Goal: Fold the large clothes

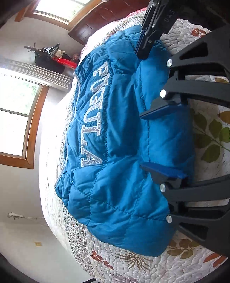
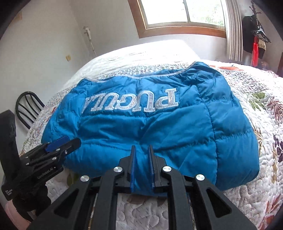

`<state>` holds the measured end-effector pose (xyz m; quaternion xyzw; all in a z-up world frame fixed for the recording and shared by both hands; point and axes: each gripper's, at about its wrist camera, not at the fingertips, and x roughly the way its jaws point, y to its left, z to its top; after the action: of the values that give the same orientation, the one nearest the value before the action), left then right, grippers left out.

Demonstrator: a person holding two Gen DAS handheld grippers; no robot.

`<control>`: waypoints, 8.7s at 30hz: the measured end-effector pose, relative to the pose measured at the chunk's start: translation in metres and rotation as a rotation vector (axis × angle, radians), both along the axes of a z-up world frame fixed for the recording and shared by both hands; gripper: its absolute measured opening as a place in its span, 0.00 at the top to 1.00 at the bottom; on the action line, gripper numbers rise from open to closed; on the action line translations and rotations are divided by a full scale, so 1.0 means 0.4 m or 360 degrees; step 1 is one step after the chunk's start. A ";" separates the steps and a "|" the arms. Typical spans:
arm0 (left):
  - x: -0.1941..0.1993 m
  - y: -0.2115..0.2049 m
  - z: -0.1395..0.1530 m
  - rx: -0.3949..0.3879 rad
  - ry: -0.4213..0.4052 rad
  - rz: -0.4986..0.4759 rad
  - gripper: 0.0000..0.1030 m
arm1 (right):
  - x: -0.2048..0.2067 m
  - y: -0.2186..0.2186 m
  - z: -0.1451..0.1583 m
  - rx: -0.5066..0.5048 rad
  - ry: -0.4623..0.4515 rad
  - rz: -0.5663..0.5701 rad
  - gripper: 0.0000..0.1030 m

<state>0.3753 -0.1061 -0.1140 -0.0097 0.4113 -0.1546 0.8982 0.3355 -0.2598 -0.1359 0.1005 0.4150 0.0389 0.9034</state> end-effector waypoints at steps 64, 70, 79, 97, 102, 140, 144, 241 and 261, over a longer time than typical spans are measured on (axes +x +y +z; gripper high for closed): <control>0.053 0.420 0.194 -0.0644 0.0251 -0.0078 0.76 | -0.096 -0.304 0.174 0.0818 -0.0103 0.0110 0.87; -0.170 0.562 0.273 -0.0675 0.0170 -0.0064 0.76 | -0.282 -0.171 0.241 0.0803 -0.0169 0.0299 0.87; -0.398 0.733 0.162 -0.0520 0.0179 0.0064 0.75 | -0.389 -0.041 0.108 0.0827 0.0010 0.0359 0.87; -0.406 0.794 -0.072 -0.0416 0.0292 0.0250 0.40 | -0.412 -0.086 -0.105 0.0818 0.0235 0.0119 0.60; -0.482 0.831 0.056 -0.0310 0.0082 0.0396 0.39 | -0.472 -0.109 0.041 0.0463 0.0028 -0.0048 0.56; -0.486 0.649 0.077 -0.0102 0.0113 0.0299 0.29 | -0.455 0.032 0.112 0.0112 0.0132 0.0144 0.63; -0.589 0.709 0.082 0.0016 0.0115 0.0514 0.22 | -0.531 0.018 0.107 0.0031 0.0204 0.0094 0.63; -0.618 -0.022 0.074 0.0164 -0.0164 -0.0443 0.57 | -0.578 -0.200 -0.091 0.0002 0.0449 -0.0207 0.51; -0.628 0.191 0.215 -0.0010 -0.0285 -0.0165 0.36 | -0.555 -0.136 0.043 -0.0047 0.0336 -0.0091 0.50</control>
<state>0.1241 -0.0297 -0.0280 0.0227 0.3290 -0.2024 0.9221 0.1135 -0.3142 -0.1187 0.1024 0.5053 -0.0040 0.8568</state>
